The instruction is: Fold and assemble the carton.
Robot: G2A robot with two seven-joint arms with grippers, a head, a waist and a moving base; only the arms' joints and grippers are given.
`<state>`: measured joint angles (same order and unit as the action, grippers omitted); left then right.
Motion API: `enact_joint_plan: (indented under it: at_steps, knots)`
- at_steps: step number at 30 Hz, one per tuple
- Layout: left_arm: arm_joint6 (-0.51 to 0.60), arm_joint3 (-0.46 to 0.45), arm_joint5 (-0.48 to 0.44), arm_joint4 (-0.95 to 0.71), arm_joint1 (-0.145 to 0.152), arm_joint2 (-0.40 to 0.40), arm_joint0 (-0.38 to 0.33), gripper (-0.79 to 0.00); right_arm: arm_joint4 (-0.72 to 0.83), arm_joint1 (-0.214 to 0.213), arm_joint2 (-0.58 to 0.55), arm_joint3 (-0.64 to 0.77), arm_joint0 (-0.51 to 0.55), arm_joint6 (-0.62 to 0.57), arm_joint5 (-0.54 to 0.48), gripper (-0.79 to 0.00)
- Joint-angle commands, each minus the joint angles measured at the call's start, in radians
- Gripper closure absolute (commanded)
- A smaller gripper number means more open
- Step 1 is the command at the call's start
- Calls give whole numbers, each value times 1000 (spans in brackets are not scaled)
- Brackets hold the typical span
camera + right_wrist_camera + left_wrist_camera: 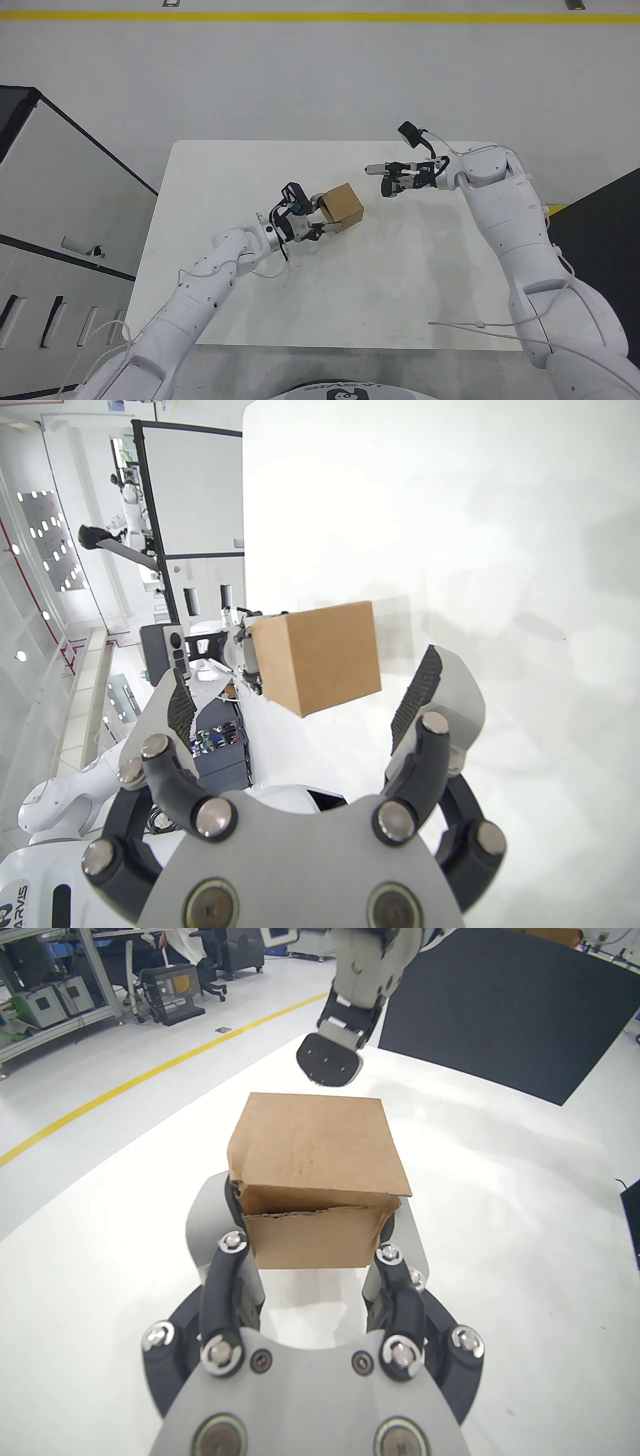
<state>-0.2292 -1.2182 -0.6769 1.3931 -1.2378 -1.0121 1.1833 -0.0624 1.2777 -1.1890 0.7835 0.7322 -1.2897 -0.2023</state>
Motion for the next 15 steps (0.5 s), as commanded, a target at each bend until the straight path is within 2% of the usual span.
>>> enact_joint_plan:
  at_steps: [1, 3, 13, 15]
  knots:
    - [56, -118, -31, -22, 18, -52, 55, 0, 0, 0, 0, 0, 0, 0, 0, -785]
    - [100, -221, -42, -57, 32, -100, 106, 0, 0, 0, 0, 0, 0, 0, 0, -785]
    - [101, -220, -37, -57, 32, -101, 107, 0, 0, 0, 0, 0, 0, 0, 0, -785]
    - [106, -255, -31, -34, 37, -111, 111, 0, 0, 0, 0, 0, 0, 0, 0, -785]
